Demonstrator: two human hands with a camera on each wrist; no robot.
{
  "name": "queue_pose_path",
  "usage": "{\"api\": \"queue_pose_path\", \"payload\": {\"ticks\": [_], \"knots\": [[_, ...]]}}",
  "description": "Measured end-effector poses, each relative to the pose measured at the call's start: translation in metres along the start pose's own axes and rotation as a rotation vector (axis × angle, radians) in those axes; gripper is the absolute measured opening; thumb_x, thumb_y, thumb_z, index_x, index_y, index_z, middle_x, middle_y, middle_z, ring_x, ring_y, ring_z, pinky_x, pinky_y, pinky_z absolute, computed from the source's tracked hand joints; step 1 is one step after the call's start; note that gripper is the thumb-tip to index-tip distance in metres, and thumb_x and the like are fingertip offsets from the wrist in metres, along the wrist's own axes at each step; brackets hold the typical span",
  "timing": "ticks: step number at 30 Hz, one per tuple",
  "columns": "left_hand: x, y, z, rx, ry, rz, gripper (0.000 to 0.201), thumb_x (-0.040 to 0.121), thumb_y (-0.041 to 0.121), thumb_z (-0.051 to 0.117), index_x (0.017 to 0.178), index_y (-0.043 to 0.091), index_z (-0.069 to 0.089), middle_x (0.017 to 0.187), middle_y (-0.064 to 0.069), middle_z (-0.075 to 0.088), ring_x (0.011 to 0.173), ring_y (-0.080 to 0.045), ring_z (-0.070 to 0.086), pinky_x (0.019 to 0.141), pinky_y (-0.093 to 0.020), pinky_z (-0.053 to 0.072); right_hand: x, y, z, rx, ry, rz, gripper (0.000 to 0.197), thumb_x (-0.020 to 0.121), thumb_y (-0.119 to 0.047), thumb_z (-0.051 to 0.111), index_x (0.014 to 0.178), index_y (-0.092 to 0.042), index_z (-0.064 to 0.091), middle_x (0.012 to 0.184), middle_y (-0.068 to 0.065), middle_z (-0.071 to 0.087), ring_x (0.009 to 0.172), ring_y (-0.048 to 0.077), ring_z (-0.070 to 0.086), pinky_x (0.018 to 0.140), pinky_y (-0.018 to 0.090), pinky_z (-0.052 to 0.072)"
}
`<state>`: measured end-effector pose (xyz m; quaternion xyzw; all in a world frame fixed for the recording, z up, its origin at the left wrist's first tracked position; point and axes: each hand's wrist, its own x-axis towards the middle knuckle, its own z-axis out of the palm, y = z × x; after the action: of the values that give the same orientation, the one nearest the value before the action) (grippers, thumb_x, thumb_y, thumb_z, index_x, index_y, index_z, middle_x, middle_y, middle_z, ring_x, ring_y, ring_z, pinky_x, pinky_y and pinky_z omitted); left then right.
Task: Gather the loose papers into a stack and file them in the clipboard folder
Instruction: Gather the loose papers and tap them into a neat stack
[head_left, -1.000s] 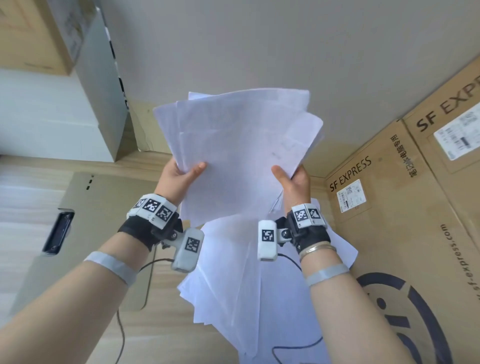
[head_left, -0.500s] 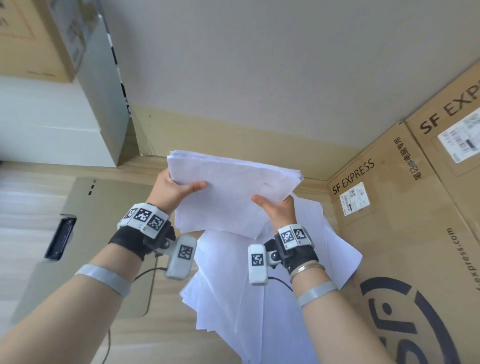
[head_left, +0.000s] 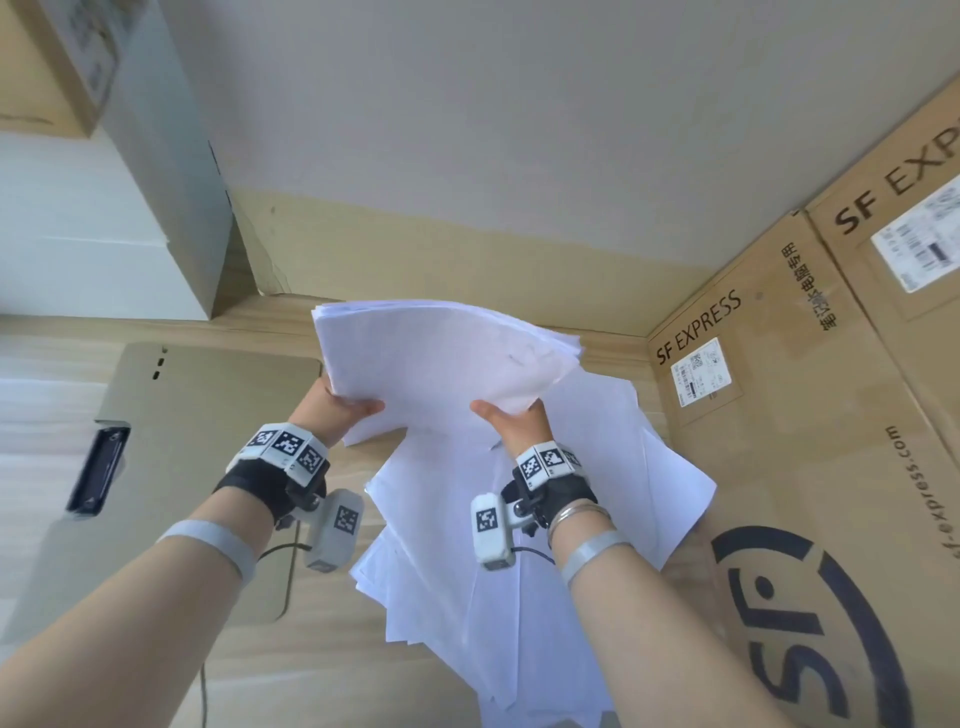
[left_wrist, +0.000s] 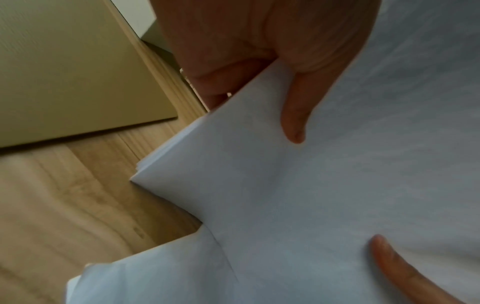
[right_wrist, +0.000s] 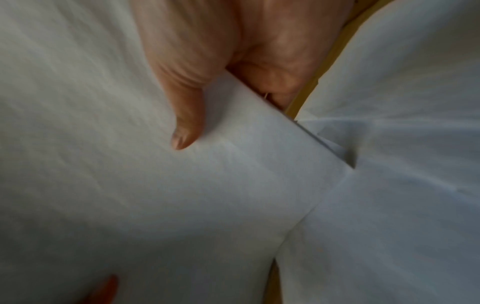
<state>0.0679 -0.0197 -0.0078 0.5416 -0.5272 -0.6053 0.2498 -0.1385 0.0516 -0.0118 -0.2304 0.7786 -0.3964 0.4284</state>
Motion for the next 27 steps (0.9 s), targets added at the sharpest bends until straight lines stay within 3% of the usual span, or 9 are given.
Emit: {"api": "queue_pose_path", "payload": {"ticks": [4, 8, 10, 12, 14, 17, 20, 23, 27], "knots": [[0.004, 0.003, 0.003, -0.028, 0.023, -0.012, 0.025, 0.080, 0.008, 0.069, 0.103, 0.010, 0.059, 0.086, -0.006, 0.064, 0.083, -0.021, 0.059, 0.082, -0.034, 0.045, 0.001, -0.009, -0.003, 0.124, 0.002, -0.122, 0.025, 0.076, -0.004, 0.072, 0.100, 0.002, 0.066, 0.093, 0.007, 0.065, 0.085, 0.019, 0.061, 0.081, 0.028, 0.046], [0.010, 0.002, 0.005, 0.022, 0.035, -0.068, 0.013, 0.085, 0.010, 0.063, 0.097, 0.004, 0.063, 0.076, -0.006, 0.062, 0.072, -0.021, 0.058, 0.078, -0.033, 0.044, 0.006, -0.005, -0.011, 0.039, -0.075, -0.132, 0.022, 0.084, -0.008, 0.065, 0.106, -0.002, 0.065, 0.097, 0.003, 0.064, 0.087, 0.016, 0.060, 0.080, 0.025, 0.048], [0.012, -0.010, 0.007, 0.110, 0.078, -0.147, 0.022, 0.087, 0.011, 0.060, 0.105, -0.001, 0.064, 0.090, -0.018, 0.066, 0.085, -0.029, 0.061, 0.082, -0.035, 0.044, 0.015, 0.012, -0.025, 0.044, -0.098, -0.039, 0.009, 0.090, -0.014, 0.057, 0.094, -0.012, 0.064, 0.092, 0.005, 0.066, 0.081, 0.020, 0.062, 0.074, 0.026, 0.051], [0.009, -0.025, 0.007, 0.177, 0.128, -0.258, 0.037, 0.087, 0.015, 0.060, 0.117, -0.007, 0.059, 0.114, -0.025, 0.063, 0.104, -0.035, 0.060, 0.087, -0.036, 0.044, 0.026, 0.038, -0.051, -0.013, 0.038, 0.080, 0.009, 0.091, -0.016, 0.055, 0.096, -0.013, 0.063, 0.089, 0.007, 0.066, 0.081, 0.025, 0.064, 0.067, 0.026, 0.049], [0.003, -0.039, 0.007, 0.205, 0.135, -0.347, 0.043, 0.088, 0.016, 0.059, 0.122, -0.010, 0.054, 0.123, -0.027, 0.059, 0.112, -0.038, 0.057, 0.087, -0.034, 0.042, 0.035, 0.067, -0.084, -0.244, 0.200, 0.168, 0.025, 0.087, -0.016, 0.059, 0.111, -0.009, 0.061, 0.107, 0.011, 0.067, 0.101, 0.030, 0.062, 0.082, 0.031, 0.048], [-0.002, -0.054, 0.007, 0.225, 0.132, -0.435, 0.042, 0.089, 0.014, 0.058, 0.121, -0.013, 0.054, 0.123, -0.029, 0.058, 0.106, -0.037, 0.058, 0.080, -0.030, 0.038, 0.036, 0.093, -0.117, -0.492, 0.342, 0.331, 0.045, 0.083, -0.025, 0.065, 0.125, -0.016, 0.051, 0.134, 0.012, 0.048, 0.120, 0.034, 0.049, 0.101, 0.037, 0.040], [-0.001, -0.062, 0.009, 0.235, 0.110, -0.475, 0.040, 0.089, 0.014, 0.059, 0.117, -0.014, 0.056, 0.113, -0.028, 0.062, 0.092, -0.030, 0.057, 0.079, -0.031, 0.040, 0.036, 0.105, -0.130, -0.550, 0.405, 0.440, 0.069, 0.077, -0.038, 0.070, 0.135, -0.024, 0.037, 0.143, 0.010, 0.033, 0.129, 0.037, 0.034, 0.107, 0.047, 0.031], [0.001, -0.065, 0.013, 0.235, 0.100, -0.482, 0.039, 0.088, 0.013, 0.060, 0.116, -0.013, 0.057, 0.101, -0.021, 0.061, 0.087, -0.026, 0.054, 0.080, -0.032, 0.042, 0.039, 0.110, -0.134, -0.586, 0.393, 0.487, 0.088, 0.071, -0.042, 0.075, 0.142, -0.025, 0.024, 0.145, 0.013, 0.029, 0.131, 0.037, 0.028, 0.108, 0.053, 0.028], [0.004, -0.063, 0.016, 0.221, 0.100, -0.484, 0.040, 0.088, 0.013, 0.060, 0.119, -0.012, 0.055, 0.116, -0.028, 0.061, 0.090, -0.026, 0.054, 0.082, -0.033, 0.042, 0.049, 0.106, -0.137, -0.624, 0.329, 0.480, 0.099, 0.068, -0.038, 0.079, 0.144, -0.024, 0.018, 0.144, 0.013, 0.035, 0.134, 0.036, 0.030, 0.109, 0.052, 0.028]]}}
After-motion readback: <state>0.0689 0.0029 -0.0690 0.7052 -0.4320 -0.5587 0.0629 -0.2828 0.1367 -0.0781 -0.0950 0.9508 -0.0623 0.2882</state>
